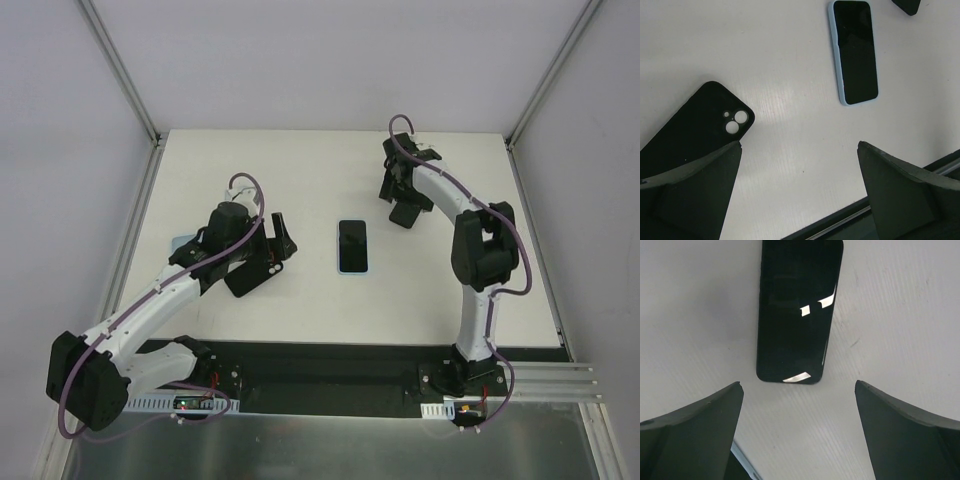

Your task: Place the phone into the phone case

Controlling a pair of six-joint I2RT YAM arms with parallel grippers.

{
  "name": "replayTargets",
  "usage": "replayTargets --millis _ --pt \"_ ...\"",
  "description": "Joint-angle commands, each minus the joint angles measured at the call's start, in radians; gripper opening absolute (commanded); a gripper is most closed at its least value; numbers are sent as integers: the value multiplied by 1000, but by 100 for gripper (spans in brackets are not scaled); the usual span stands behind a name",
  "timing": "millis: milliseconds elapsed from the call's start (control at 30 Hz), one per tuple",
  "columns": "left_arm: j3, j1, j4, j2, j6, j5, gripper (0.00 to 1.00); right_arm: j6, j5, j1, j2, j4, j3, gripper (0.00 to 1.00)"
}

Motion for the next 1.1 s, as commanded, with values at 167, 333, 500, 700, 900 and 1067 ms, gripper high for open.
replayTargets --millis 167,333,500,700,900,1067 --pt "-6 -5 27 36 7 24 99 31 2 -35 152 25 165 96" --pt "-7 -5 27 13 16 2 99 31 -10 -49 195 39 166 96" --pt "-7 -5 26 2 7 4 99 46 -47 -73 223 30 149 96" --pt "-4 -5 27 16 -9 -2 99 57 -85 -91 217 55 99 98" --pt "-6 -1 21 13 -33 -44 99 18 -119 -95 221 68 100 97" --pt "11 24 -3 28 -79 -61 99 -5 -142 -101 231 71 109 88"
